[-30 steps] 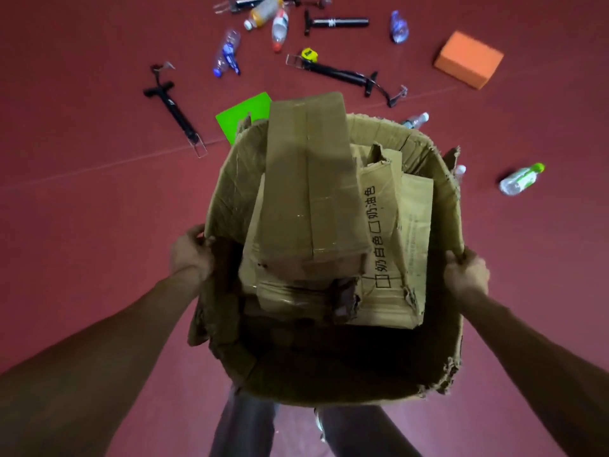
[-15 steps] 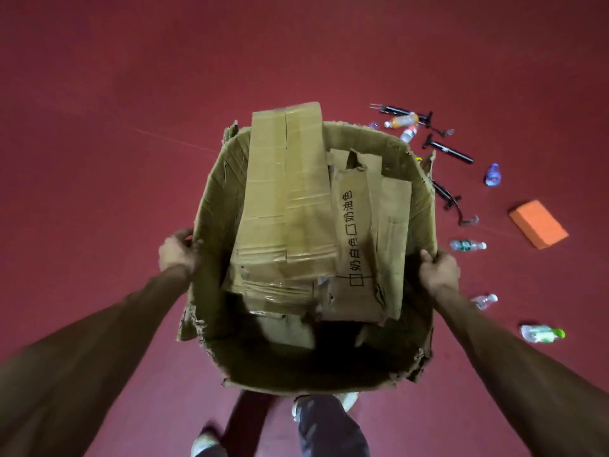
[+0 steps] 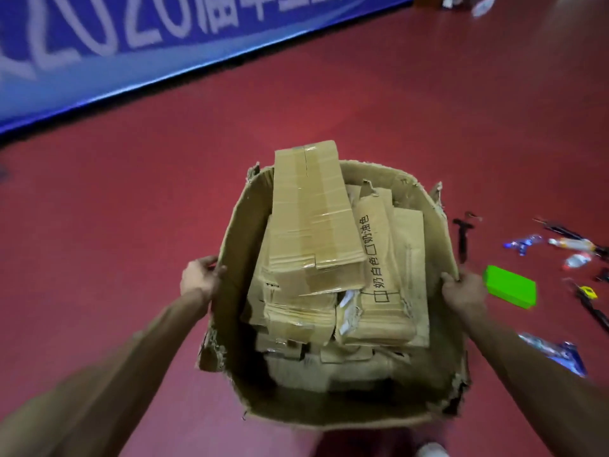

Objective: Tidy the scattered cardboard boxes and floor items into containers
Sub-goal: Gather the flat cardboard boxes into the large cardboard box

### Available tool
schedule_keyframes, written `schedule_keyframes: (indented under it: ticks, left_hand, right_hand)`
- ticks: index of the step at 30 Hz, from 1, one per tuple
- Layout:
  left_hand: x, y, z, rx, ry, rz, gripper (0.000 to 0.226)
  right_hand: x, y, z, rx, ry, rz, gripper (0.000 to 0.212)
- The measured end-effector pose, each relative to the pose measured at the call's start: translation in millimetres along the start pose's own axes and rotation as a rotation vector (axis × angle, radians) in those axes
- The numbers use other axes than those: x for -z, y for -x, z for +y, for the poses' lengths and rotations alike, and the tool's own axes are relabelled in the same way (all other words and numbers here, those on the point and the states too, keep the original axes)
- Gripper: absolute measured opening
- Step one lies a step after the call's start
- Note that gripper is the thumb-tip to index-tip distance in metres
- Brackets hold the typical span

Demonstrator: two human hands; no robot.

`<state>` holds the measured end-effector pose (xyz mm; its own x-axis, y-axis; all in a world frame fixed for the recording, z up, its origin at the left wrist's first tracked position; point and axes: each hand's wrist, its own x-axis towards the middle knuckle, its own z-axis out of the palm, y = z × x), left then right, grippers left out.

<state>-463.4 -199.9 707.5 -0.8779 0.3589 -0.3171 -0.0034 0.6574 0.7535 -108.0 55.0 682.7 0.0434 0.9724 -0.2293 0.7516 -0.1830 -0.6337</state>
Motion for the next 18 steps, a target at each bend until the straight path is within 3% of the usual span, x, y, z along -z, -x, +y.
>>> schedule_keyframes:
  ticks: [8, 18]
  left_hand:
    - [204.9, -58.0, -84.2, 0.187, 0.095, 0.295, 0.037]
    - [353.1, -192.1, -129.4, 0.416, 0.213, 0.561, 0.041]
  right_hand:
    - [-156.7, 76.2, -210.2, 0.192, -0.028, -0.212, 0.030]
    - [-397.0, 101.8, -446.6, 0.389, -0.038, -0.544, 0.023]
